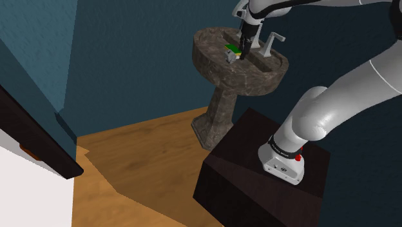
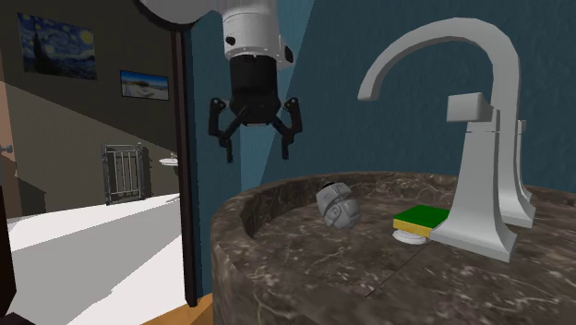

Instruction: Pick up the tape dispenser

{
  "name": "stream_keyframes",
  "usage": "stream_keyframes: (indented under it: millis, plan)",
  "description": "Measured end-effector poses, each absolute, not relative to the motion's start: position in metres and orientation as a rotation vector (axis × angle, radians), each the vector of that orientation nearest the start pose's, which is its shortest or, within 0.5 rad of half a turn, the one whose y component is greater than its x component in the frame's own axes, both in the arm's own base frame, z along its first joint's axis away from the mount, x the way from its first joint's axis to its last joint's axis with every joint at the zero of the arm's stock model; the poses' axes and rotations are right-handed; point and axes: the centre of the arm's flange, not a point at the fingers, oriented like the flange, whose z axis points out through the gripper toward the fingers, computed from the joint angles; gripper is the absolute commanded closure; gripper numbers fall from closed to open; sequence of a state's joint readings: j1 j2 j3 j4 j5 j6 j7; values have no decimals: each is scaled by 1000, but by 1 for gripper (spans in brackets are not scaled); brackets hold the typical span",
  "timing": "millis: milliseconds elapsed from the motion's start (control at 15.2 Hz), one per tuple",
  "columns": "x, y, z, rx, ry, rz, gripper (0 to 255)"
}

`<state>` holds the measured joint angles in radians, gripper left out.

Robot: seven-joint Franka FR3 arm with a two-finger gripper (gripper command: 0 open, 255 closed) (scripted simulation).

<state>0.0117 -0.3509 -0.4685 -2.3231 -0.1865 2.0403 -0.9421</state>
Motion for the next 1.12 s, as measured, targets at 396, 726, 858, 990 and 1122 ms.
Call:
stream_keyframes:
  millis: [396, 726, 858, 990, 1122]
  plan:
    - [443, -273, 440, -2986, -1099, -117, 0]
    - [489, -310, 426, -2934, -1246, -184, 0]
    - [499, -320, 418, -2919, -1282, -201, 0]
    - [502, -325, 407, -2914, -1293, -206, 0]
    - [502, -326, 396, -2914, -1295, -207, 0]
